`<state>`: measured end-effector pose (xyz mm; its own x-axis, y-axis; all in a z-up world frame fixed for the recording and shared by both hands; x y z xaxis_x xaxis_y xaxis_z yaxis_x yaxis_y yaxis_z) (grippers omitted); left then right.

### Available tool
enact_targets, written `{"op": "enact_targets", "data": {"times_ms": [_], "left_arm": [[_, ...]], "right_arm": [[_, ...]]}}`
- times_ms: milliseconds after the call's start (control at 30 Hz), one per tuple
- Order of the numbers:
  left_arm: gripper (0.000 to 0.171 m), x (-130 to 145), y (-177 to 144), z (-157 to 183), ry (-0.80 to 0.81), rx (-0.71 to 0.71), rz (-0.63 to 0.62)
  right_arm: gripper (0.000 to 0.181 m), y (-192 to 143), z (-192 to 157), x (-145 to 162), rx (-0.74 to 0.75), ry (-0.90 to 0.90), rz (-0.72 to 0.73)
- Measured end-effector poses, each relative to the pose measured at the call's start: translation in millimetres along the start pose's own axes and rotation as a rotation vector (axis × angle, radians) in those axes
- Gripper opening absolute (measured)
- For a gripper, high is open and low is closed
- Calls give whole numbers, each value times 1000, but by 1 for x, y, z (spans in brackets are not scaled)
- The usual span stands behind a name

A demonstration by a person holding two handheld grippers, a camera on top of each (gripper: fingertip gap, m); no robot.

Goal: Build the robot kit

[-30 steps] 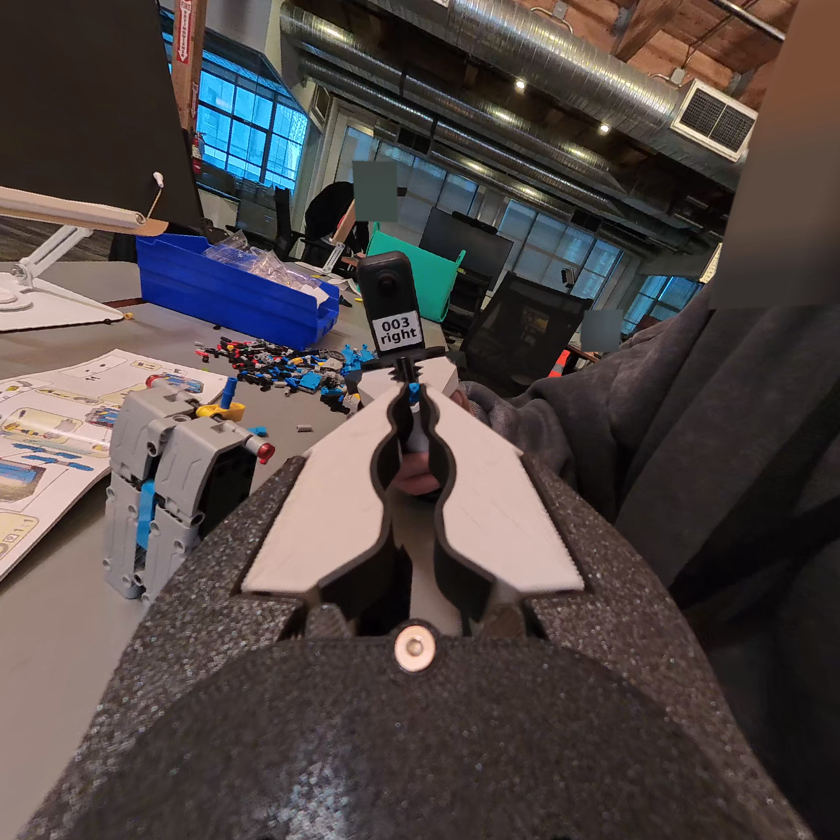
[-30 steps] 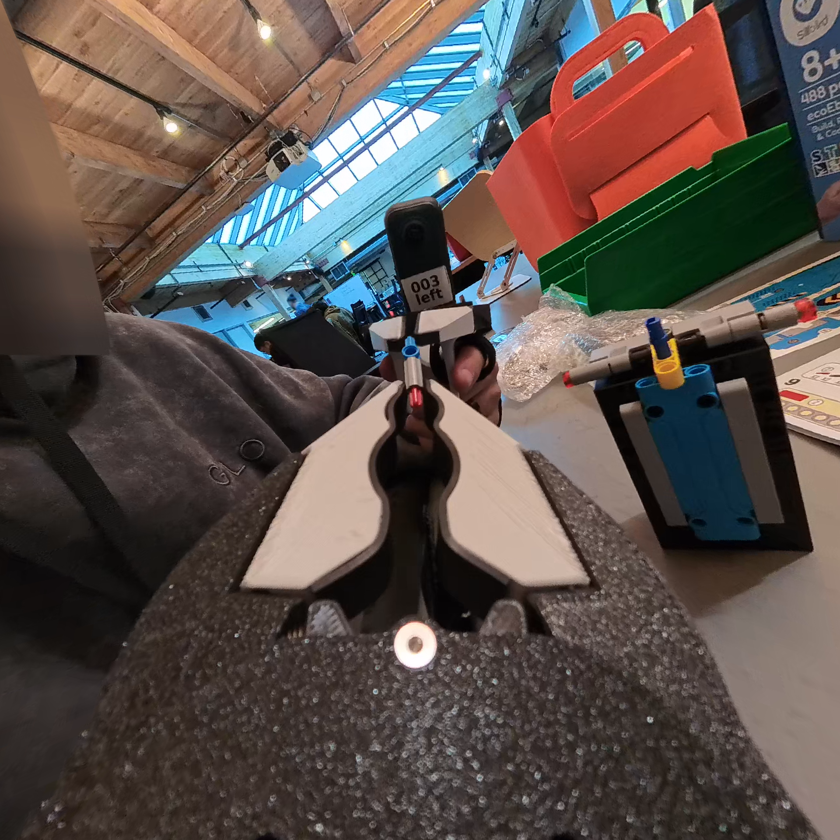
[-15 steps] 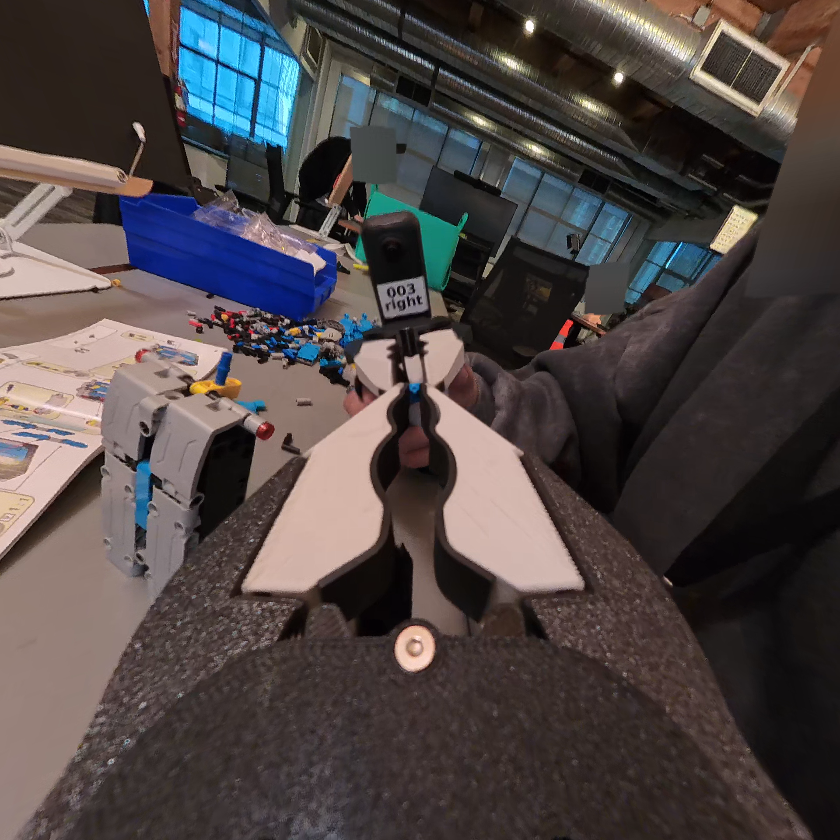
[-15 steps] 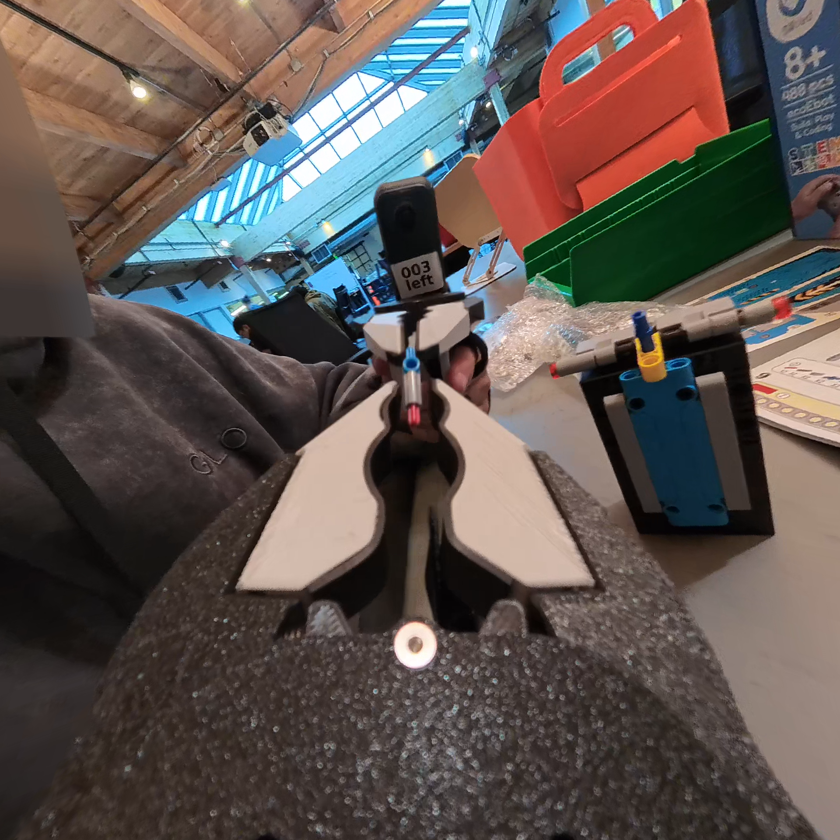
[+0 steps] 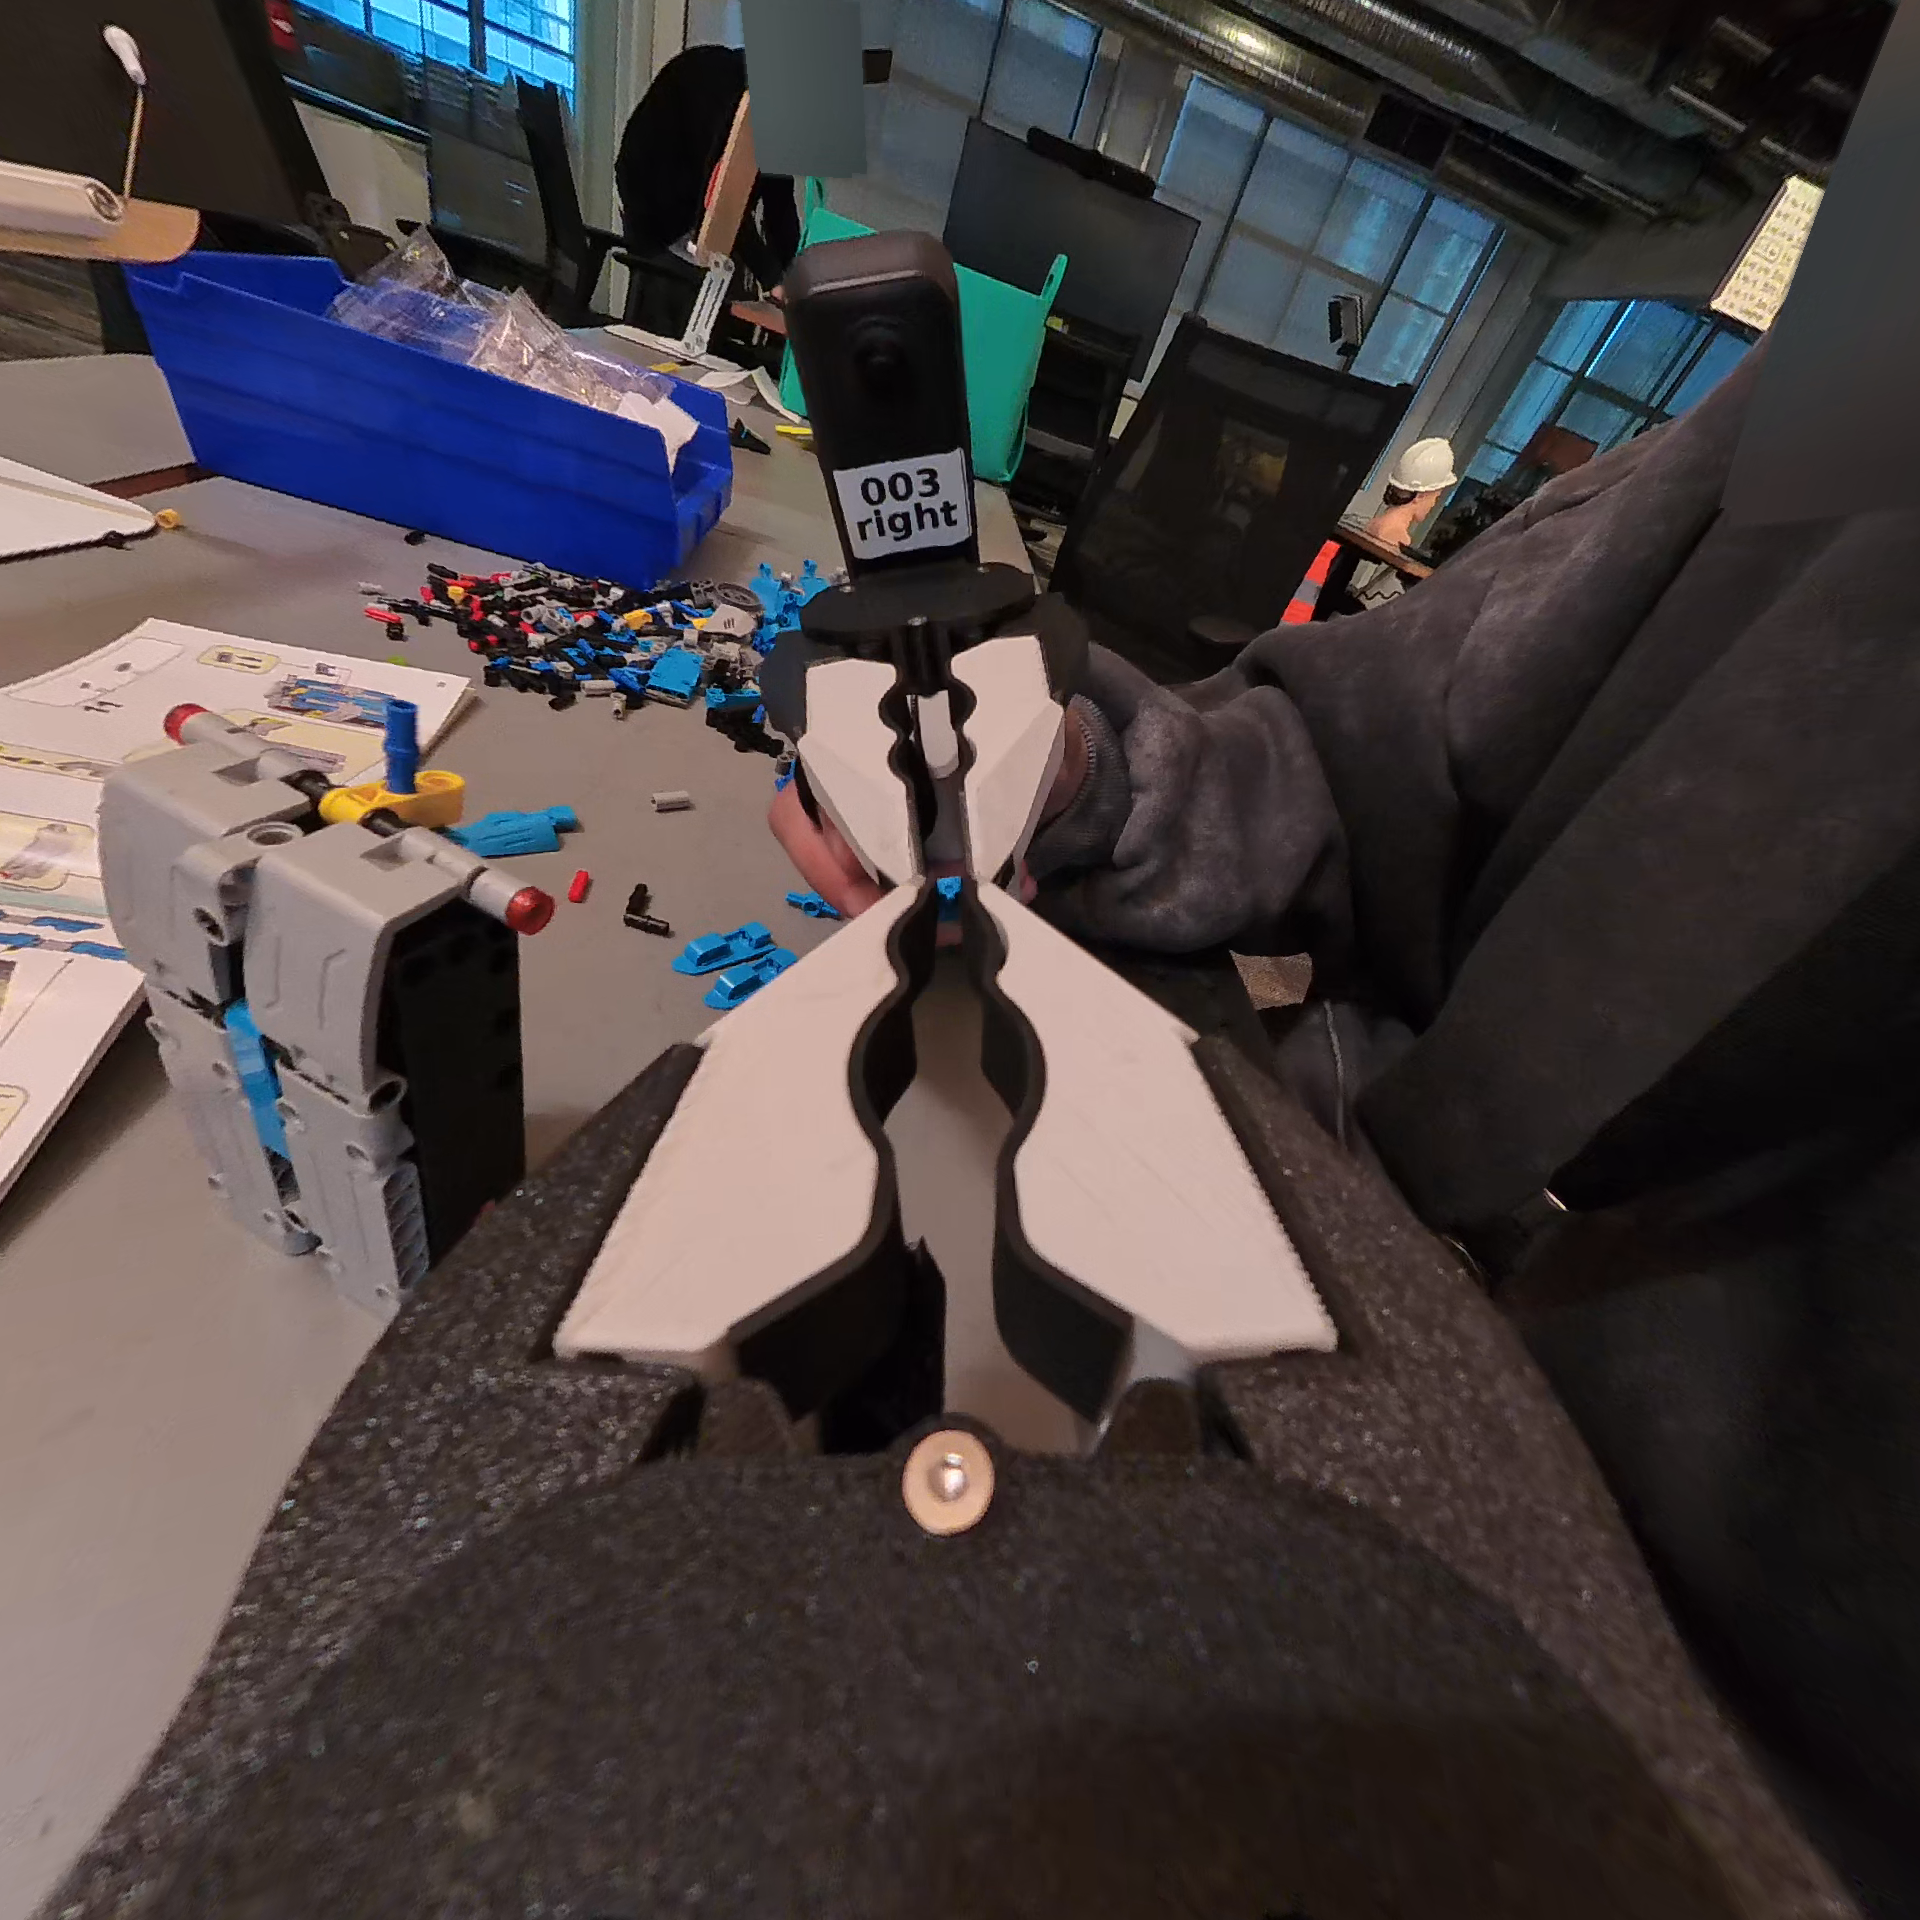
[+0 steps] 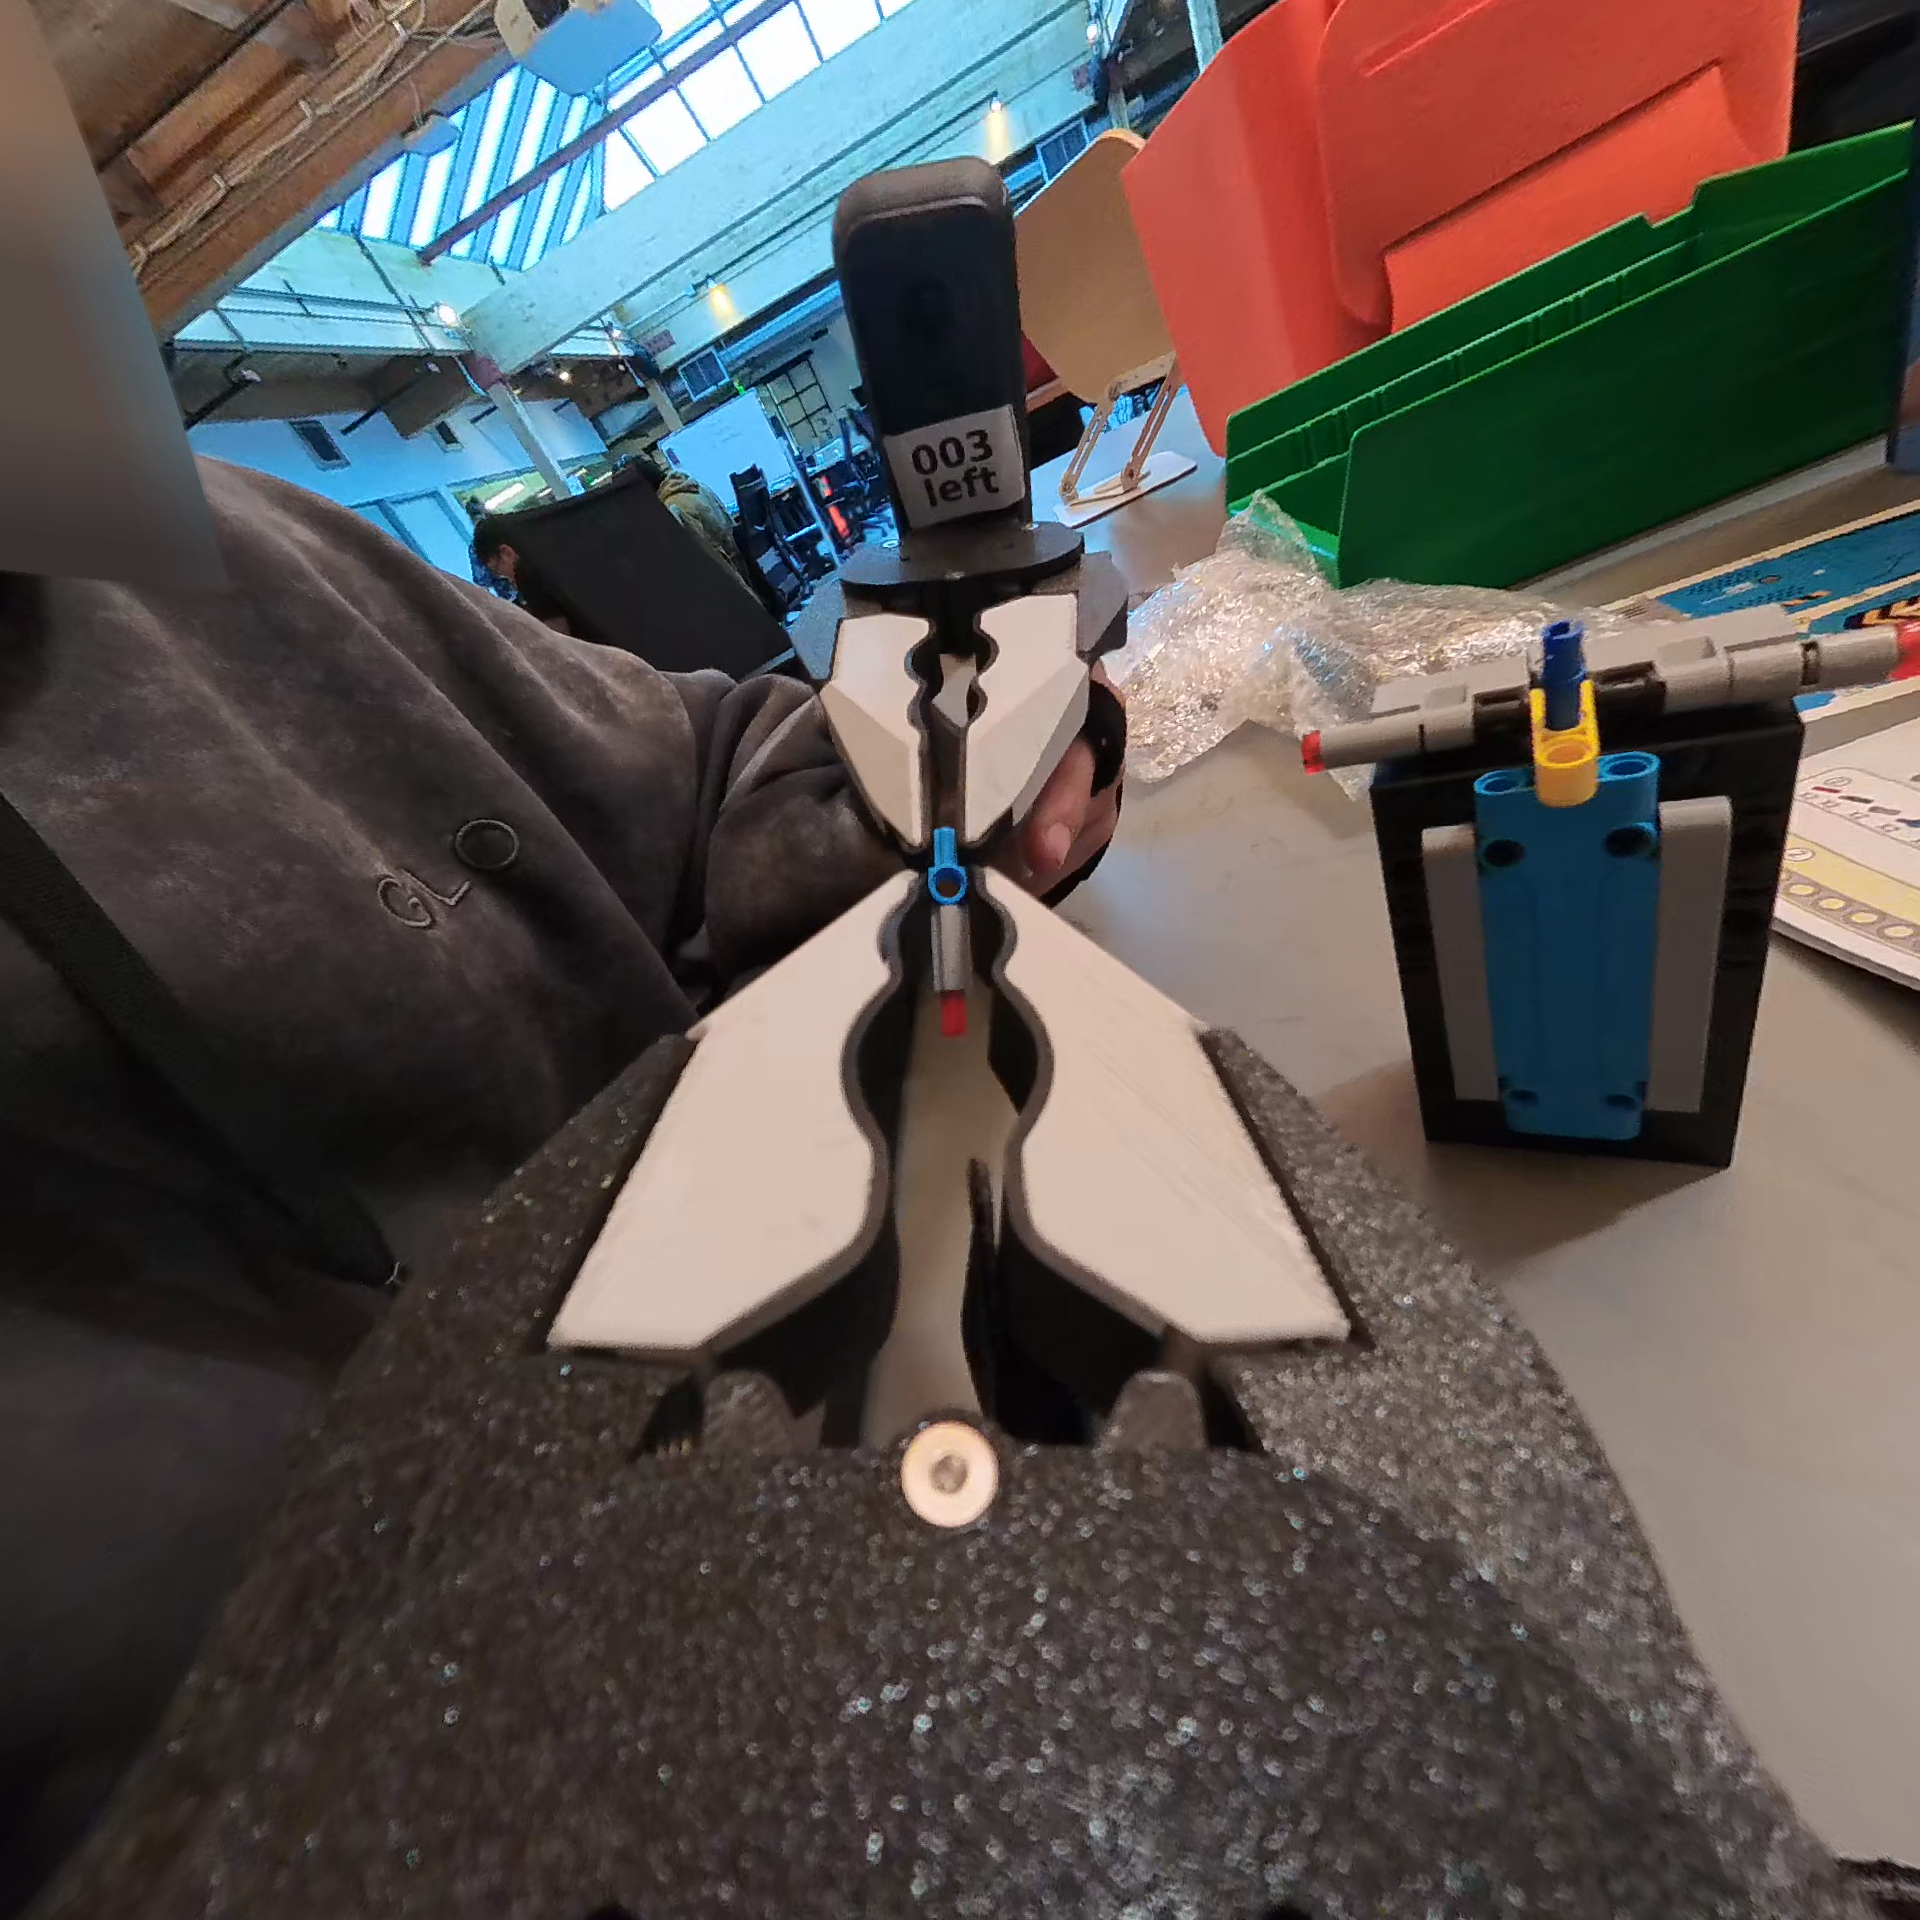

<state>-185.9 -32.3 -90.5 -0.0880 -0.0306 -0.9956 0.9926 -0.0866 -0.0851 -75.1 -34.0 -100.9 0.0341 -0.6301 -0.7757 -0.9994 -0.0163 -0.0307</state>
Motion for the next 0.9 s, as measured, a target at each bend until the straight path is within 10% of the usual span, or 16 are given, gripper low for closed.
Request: {"op": "enact_targets", "data": {"times_ms": [533,900], "left_arm": [[2,12,11,10,72,21,-101],[17,33,61,7,223,-270,-536]], "right_arm": [[7,-9,-5,11,96,-84,-163],[7,-169,-50,9,702,-149,244]]}}
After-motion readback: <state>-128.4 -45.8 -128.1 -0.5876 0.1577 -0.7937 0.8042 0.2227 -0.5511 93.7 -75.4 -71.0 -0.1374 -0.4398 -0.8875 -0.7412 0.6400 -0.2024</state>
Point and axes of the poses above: each gripper's, where its closed fingertips meet, y out along the fingers, x out of its underside, z = x × y across the jaws, the point moved 6 cm from there along -y, back along the fingers, and after that the axes turned 15 degrees about y, right-handed, at the moved point
